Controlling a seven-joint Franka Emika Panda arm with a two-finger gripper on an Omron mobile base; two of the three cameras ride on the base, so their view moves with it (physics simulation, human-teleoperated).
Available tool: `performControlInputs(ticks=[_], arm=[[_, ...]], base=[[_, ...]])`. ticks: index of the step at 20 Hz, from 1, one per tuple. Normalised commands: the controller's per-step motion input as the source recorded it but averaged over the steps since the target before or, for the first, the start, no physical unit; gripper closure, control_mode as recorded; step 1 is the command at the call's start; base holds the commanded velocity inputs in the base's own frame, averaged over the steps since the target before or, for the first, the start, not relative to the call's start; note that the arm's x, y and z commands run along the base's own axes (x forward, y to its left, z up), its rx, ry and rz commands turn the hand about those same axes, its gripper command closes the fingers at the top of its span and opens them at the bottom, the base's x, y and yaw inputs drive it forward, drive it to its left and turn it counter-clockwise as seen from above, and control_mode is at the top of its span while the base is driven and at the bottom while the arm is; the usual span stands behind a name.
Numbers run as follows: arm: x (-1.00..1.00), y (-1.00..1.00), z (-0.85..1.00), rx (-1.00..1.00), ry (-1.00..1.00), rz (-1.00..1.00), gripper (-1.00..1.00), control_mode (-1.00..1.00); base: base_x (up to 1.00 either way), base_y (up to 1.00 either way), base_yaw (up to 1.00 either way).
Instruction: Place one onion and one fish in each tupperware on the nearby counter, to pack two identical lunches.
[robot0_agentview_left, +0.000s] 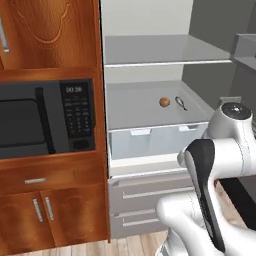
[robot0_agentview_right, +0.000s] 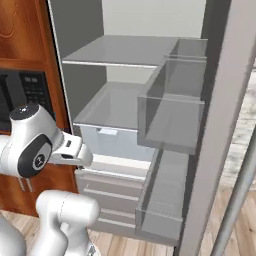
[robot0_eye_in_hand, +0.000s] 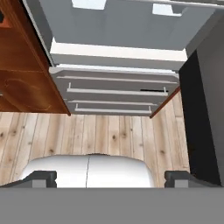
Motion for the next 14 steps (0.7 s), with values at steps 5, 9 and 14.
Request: performControlInputs(ticks=[5,9,14], arm=[[0.00,0.00,0.00,0.00,0.00,0.00,-1.00,1.00],[0.00,0.00,0.00,0.00,0.00,0.00,-1.00,1.00],[0.00,0.00,0.00,0.00,0.00,0.00,-1.00,1.00]], base=[[0.08,-0.38,-0.02],[0.30,-0.16,-0.05],[0.61,-0.02,-0.09]])
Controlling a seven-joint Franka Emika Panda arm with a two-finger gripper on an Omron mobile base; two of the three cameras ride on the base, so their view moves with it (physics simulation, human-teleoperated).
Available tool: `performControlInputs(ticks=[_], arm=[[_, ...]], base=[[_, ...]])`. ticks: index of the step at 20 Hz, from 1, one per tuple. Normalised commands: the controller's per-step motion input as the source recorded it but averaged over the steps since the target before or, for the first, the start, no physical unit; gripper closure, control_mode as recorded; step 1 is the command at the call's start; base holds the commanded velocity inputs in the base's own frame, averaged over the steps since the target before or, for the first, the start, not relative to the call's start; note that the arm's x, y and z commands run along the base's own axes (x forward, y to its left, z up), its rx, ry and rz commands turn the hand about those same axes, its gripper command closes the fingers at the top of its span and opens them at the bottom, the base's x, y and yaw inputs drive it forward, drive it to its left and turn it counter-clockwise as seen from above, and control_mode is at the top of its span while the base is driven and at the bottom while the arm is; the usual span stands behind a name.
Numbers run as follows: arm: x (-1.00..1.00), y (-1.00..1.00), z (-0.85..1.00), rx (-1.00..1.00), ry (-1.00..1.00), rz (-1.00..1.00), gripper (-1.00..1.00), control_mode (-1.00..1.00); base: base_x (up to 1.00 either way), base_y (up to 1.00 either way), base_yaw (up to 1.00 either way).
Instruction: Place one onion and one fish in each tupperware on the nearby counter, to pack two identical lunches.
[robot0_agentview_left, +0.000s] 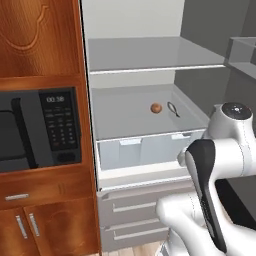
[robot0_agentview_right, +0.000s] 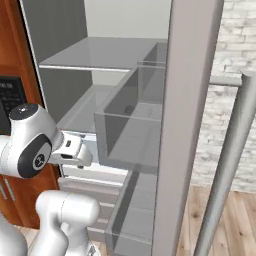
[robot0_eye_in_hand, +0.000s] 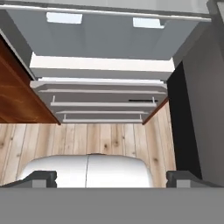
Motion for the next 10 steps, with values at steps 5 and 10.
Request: performControlInputs(ticks=[5,10], arm=[[0.00,0.00,0.00,0.00,0.00,0.00,-1.00,1.00],[0.19,-0.07,-0.08,0.00,-0.22,-0.06,-1.00,-1.00]], base=[[0.50,0.00,-0.09],[0.00,0.00,0.00]])
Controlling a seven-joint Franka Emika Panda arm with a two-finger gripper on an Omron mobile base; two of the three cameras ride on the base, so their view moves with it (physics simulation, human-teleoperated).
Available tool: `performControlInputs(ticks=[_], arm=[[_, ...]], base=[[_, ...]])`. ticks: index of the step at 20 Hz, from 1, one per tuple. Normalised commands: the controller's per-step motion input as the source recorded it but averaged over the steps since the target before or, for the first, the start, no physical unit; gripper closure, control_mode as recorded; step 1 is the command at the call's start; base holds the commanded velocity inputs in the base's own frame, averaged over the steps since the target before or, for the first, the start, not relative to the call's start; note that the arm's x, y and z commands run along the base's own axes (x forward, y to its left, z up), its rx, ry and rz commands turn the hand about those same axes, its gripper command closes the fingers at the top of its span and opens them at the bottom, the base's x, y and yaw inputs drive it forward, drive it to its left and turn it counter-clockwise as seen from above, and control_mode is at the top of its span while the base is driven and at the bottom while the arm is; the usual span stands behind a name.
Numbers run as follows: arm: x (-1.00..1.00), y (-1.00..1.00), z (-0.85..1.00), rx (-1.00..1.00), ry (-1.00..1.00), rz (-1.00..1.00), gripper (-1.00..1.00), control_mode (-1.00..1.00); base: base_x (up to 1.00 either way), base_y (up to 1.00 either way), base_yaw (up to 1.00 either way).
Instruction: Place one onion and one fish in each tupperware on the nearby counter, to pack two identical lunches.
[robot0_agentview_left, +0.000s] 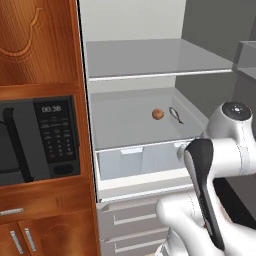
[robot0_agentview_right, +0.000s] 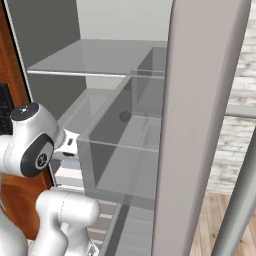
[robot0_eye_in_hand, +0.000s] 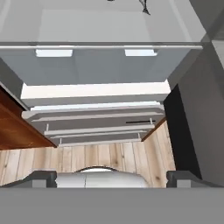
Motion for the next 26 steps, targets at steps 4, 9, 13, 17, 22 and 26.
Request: performControlInputs(ticks=[4,9,13,17,22,26], arm=[[0.57,0.00,-0.01,0.01,-0.39,-0.02,-1.00,-1.00],[0.72,-0.02,0.00,0.02,-0.23,-0.04,-1.00,-1.00],[0.80,-0.13,0.00,0.02,-0.04,-0.05,-1.00,-1.00],[0.77,-0.18,-0.01,0.05,0.00,-0.01,-1.00,-1.00],[0.78,-0.04,-0.06,0.04,0.00,0.00,-1.00,-1.00],[0.73,0.00,-0.08,0.00,0.00,0.00,-1.00,-1.00]], base=[[0.00,0.00,0.00],[0.00,0.00,0.00],[0.00,0.00,0.00],[0.00,0.00,0.00],[0.00,0.00,0.00],[0.00,0.00,0.00]])
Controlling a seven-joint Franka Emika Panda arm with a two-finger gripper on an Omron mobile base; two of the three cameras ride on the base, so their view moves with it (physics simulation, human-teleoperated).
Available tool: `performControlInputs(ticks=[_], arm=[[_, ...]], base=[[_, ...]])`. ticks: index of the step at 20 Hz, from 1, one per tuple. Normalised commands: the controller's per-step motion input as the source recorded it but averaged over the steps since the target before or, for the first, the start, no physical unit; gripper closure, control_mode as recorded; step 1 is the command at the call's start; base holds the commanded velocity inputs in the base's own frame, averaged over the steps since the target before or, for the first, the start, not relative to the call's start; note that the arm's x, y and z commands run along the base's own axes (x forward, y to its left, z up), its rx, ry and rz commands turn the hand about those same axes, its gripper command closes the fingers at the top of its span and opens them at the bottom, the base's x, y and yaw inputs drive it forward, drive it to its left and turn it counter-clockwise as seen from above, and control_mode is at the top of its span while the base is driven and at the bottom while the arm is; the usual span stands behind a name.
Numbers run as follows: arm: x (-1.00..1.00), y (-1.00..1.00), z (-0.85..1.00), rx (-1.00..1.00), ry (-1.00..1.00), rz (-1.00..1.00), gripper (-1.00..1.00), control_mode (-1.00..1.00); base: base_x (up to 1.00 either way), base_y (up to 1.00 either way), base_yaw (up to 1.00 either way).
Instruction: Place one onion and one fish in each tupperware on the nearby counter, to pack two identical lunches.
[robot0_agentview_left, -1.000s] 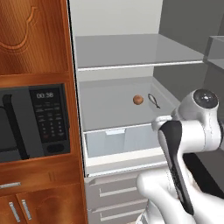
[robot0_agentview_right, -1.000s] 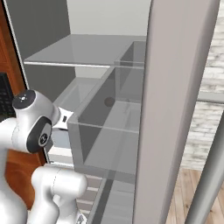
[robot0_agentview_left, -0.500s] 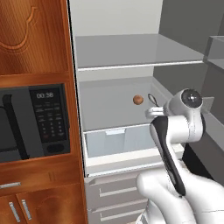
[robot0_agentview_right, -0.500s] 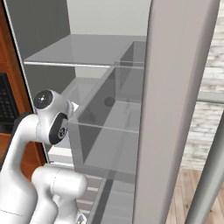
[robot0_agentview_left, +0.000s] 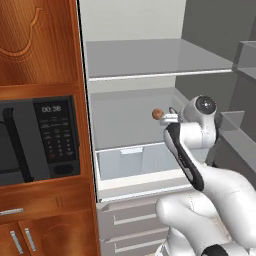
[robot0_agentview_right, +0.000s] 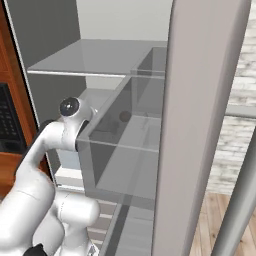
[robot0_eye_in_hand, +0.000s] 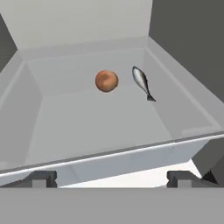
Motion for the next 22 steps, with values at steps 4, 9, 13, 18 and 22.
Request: performControlInputs(ticks=[4,9,13,18,22], arm=[[0.66,0.00,-0.06,0.00,0.02,-0.01,-1.00,-1.00],[0.58,-0.03,-0.04,0.00,0.01,0.00,-1.00,-1.00],[0.53,-0.09,-0.11,0.00,0.04,0.00,-1.00,-1.00],[0.52,-0.02,-0.20,0.00,0.03,0.00,-1.00,-1.00],[0.52,0.00,-0.24,0.00,0.01,0.00,-1.00,-1.00]], base=[[0.00,0.00,0.00],[0.00,0.00,0.00],[0.00,0.00,0.00],[0.00,0.00,0.00],[0.00,0.00,0.00]])
